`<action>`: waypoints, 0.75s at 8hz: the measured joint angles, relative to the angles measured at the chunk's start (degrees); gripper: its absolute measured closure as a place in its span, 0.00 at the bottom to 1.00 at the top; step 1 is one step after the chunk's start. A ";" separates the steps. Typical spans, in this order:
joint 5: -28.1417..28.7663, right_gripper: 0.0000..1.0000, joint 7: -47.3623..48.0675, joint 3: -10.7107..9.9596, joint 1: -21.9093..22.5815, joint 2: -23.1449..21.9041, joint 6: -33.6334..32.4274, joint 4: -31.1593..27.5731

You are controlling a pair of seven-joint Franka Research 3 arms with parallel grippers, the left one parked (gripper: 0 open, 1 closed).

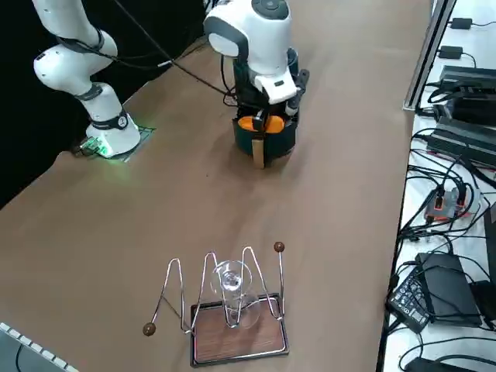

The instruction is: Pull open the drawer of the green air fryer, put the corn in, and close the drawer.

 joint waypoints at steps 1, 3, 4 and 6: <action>0.02 0.43 0.02 1.19 0.01 0.21 -0.81 -0.02; 0.11 0.43 0.02 3.01 0.03 0.68 -1.56 -0.19; 0.14 0.43 0.02 3.72 0.13 1.06 -1.68 -0.27; 0.19 0.43 0.02 4.03 0.90 1.96 -1.70 -0.62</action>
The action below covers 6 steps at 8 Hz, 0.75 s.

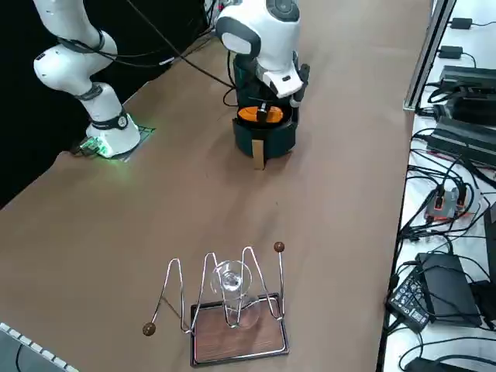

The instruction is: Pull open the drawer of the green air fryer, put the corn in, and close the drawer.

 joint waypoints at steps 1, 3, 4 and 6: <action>0.03 0.43 0.00 0.01 0.57 0.65 0.03 -0.02; 0.06 0.42 0.97 0.02 1.47 1.61 0.12 -0.03; 0.07 0.29 1.53 0.02 1.71 1.71 0.10 -0.02; 0.07 0.02 2.00 0.01 1.75 1.64 0.05 0.15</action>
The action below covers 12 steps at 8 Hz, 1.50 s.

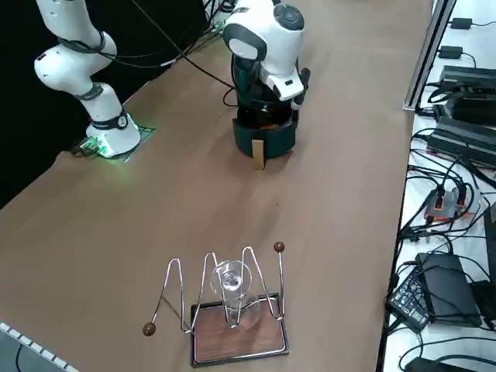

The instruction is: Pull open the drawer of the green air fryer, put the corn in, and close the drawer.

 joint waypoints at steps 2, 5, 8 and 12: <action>0.00 0.00 0.25 -0.06 -0.18 -0.60 -0.51 0.26; 0.02 0.03 3.35 -0.57 -3.66 -3.75 -4.68 1.08; 0.10 0.03 24.23 -0.80 -6.70 -5.41 -4.99 1.03; 0.12 0.02 48.36 -1.08 -10.19 -3.49 -1.47 0.63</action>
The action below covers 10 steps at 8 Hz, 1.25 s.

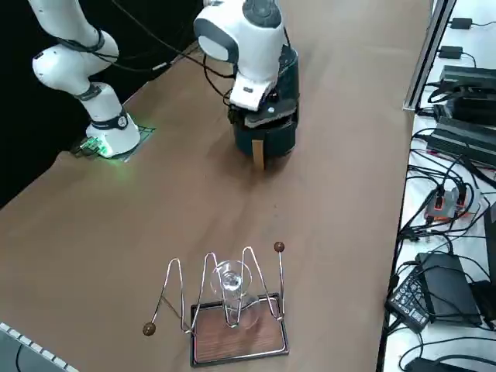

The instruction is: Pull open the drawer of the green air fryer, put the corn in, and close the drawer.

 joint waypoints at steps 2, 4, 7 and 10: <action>0.84 0.02 8.99 -0.04 -1.62 2.20 2.32 -0.11; 2.50 0.02 15.82 -0.02 -2.29 3.55 3.31 -0.12; 5.29 0.01 20.49 0.18 -2.22 4.96 3.68 -0.39; 5.84 0.00 21.24 0.26 -1.49 6.33 5.96 -1.22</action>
